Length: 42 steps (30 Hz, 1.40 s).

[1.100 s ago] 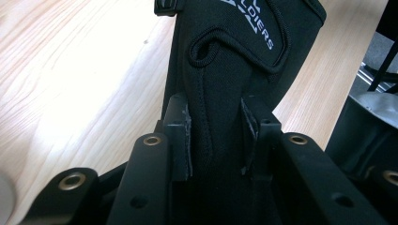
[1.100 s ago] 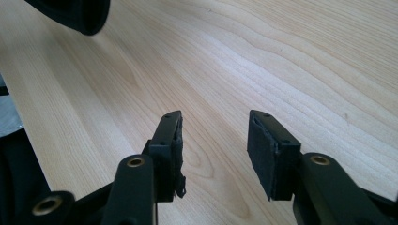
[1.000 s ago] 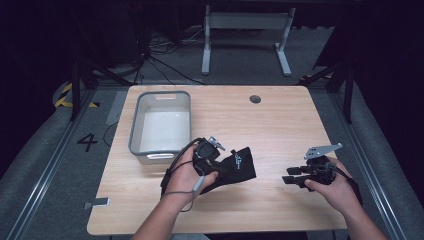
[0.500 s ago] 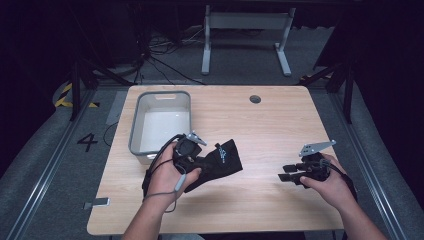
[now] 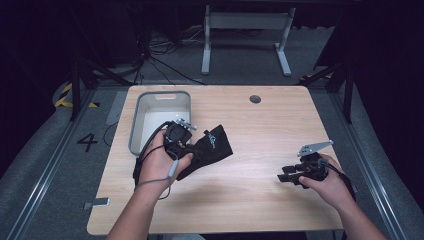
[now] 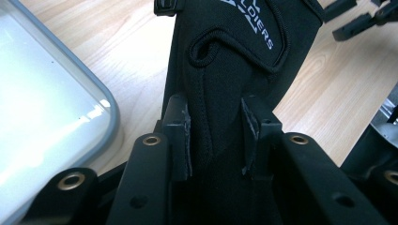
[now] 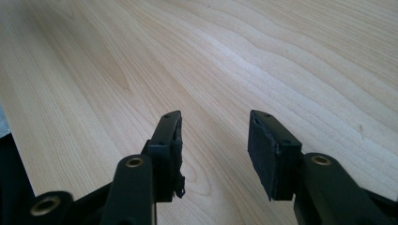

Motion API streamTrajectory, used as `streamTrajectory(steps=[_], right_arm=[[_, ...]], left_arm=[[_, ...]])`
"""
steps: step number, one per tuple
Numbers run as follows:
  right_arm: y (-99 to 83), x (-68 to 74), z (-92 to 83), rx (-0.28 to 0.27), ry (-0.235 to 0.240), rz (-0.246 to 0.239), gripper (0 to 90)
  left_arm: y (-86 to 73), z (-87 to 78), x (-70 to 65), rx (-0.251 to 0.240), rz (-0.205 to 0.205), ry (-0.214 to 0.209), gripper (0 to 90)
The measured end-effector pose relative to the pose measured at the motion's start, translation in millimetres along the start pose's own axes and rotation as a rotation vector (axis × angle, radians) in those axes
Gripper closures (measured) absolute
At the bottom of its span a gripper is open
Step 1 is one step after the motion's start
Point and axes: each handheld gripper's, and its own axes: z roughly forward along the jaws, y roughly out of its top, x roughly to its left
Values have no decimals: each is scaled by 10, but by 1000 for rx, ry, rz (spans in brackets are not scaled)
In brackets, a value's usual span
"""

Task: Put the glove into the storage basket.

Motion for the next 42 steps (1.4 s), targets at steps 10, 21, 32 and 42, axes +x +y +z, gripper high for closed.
streamTrajectory(steps=[10, 21, 32, 42], right_arm=[[-73, 26, 46, 17, -2, 21, 551], [-119, 16, 31, 16, -4, 37, 552], [-116, 18, 55, 21, 1, 35, 551], [-128, 1, 69, 21, 1, 36, 545]], left_arm=[[169, -150, 234, -28, -47, 9, 673], [347, -179, 622, -36, -137, 96, 672], [446, -89, 942, -60, -240, 170, 672], [470, 100, 1301, -99, -331, 231, 672]])
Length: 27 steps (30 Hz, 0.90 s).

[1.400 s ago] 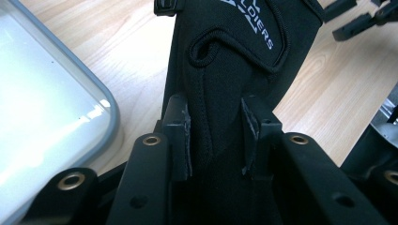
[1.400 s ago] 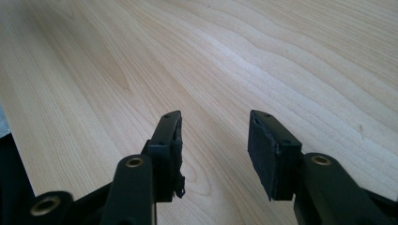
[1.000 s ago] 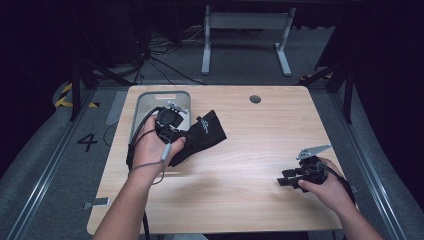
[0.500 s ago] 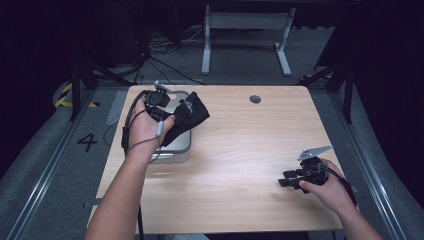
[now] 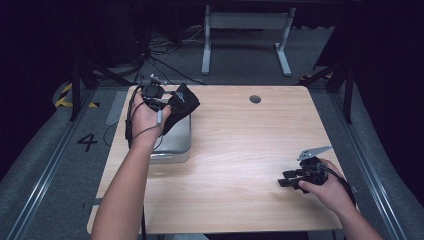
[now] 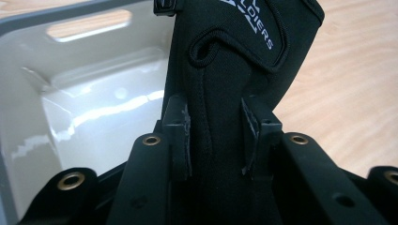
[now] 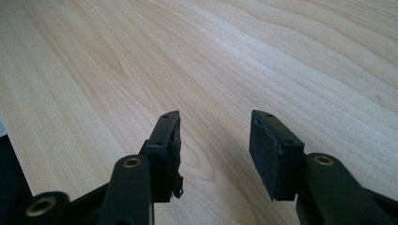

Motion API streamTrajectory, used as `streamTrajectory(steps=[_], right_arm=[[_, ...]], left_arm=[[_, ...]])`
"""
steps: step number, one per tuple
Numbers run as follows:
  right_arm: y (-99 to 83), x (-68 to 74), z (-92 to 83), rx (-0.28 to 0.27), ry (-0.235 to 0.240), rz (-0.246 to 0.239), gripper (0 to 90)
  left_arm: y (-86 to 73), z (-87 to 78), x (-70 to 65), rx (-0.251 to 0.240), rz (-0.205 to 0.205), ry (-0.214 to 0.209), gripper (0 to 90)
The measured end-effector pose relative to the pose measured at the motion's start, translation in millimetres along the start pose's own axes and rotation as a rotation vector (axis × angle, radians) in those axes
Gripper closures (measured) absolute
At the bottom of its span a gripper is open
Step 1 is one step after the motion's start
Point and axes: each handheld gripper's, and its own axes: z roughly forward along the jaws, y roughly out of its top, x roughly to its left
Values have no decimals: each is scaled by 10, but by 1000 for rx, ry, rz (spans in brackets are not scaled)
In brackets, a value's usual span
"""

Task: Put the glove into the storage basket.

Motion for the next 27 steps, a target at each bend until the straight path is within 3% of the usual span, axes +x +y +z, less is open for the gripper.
streamTrajectory(steps=[6, 11, 27], right_arm=[[-15, -4, 1, 5, -3, 0, 545], [-20, -6, -4, 2, -5, 4, 544], [-22, -1, 14, 7, -2, -2, 540]], left_arm=[[-42, 179, 187, 13, -55, 36, 672], [-103, 273, 319, 16, -109, 42, 671], [-152, 548, 482, 147, -163, 73, 669]])
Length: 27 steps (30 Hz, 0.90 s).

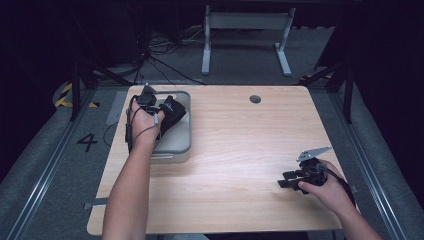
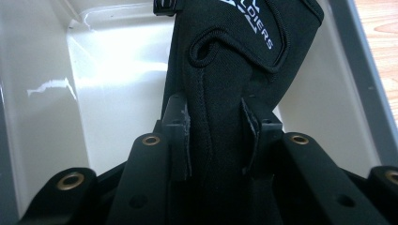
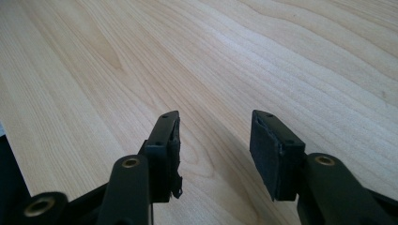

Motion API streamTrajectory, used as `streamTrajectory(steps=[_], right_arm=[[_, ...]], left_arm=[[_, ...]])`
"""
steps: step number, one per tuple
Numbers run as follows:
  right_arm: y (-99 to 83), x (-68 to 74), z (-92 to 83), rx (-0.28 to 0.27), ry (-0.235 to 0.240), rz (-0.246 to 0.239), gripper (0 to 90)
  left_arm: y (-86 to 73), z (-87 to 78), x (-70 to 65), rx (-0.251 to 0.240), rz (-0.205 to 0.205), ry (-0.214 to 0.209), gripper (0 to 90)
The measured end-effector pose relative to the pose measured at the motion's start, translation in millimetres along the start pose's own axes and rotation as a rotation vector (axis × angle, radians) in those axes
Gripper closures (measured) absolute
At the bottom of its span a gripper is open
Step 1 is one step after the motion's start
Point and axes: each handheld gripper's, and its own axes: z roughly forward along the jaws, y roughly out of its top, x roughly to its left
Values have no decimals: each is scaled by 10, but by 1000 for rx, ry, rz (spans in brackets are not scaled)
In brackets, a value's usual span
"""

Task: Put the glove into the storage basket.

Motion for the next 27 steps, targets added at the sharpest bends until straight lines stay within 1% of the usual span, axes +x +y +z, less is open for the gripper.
streamTrajectory(steps=[3, 6, 8, 10, 14, 16, 17, 18, 19, 20, 21, 22, 24, 27], right_arm=[[-4, 2, -16, -8, -2, 3, 544], [0, -2, -44, -29, -9, -4, 546], [6, 2, -57, -41, -12, -7, 546], [11, 8, -63, -44, -10, -10, 546], [18, 14, -60, -42, -9, -14, 546], [28, 16, -61, -45, -7, -16, 547], [34, 16, -63, -46, -6, -18, 547], [45, 18, -65, -49, -3, -20, 546], [53, 18, -65, -50, -3, -23, 544], [80, 16, -59, -55, 0, -30, 535], [80, 16, -59, -55, 0, -30, 535], [89, 13, -57, -56, 3, -36, 531], [120, 4, -51, -61, 5, -44, 527], [171, -9, -46, -69, 7, -51, 523]], left_arm=[[-3, 39, 2, 24, -6, 6, 669], [-1, 69, -2, 40, -8, 6, 667], [-1, 86, -3, 52, -5, 0, 667], [-1, 97, -2, 61, -12, -13, 667], [-2, 119, 1, 65, -22, -8, 664], [-3, 138, 6, 78, -30, -10, 647], [-8, 160, 15, 81, -23, -24, 625], [-11, 171, 19, 78, -21, -28, 569], [-18, 177, 27, 65, -14, -27, 524], [-26, 169, 32, 45, -7, -15, 410], [-30, 157, 36, 39, -2, -12, 410], [-42, 132, 39, 26, 10, -18, 389], [-66, 73, 42, -4, 34, -6, 361], [-112, -40, 47, -34, 44, -7, 356]])
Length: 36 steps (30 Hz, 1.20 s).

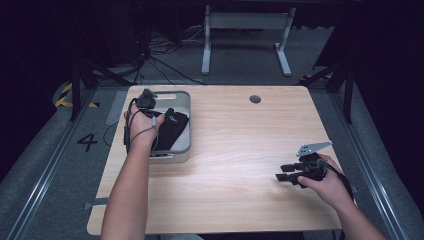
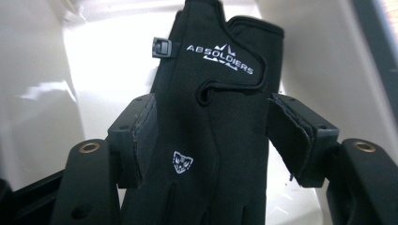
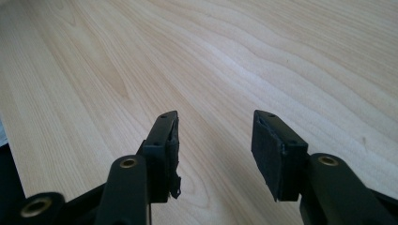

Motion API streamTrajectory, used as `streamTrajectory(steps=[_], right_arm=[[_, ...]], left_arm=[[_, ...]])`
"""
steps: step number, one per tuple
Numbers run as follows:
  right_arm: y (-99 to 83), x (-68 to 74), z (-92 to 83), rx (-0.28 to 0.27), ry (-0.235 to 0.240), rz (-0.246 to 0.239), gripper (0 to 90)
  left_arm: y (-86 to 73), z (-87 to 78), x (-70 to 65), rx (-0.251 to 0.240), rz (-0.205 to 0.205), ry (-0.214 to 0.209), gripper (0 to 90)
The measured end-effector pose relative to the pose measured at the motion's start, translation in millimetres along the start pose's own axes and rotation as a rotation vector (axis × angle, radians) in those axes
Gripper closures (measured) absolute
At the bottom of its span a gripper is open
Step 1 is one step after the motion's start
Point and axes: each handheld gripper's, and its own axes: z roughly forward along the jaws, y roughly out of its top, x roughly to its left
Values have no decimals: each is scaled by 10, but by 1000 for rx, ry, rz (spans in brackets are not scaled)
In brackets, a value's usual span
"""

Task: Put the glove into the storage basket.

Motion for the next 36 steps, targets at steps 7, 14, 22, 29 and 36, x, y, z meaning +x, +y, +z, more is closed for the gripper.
streamTrajectory(steps=[7, 14, 22, 29, 36], right_arm=[[134, -45, -16, -19, 2, -19, 517], [174, -114, -79, -35, -16, -8, 513], [148, -137, -97, -33, -24, -7, 509], [86, -152, -145, -30, -30, -2, 509], [38, -172, -188, -28, -29, -3, 505]], left_arm=[[-106, -274, -121, -71, 58, -33, 370], [-185, -500, -320, -89, 115, -99, 391], [-349, -702, -671, -97, 241, -163, 391], [-537, -826, -952, -114, 341, -215, 390], [-820, -857, -1134, -113, 425, -296, 388]])
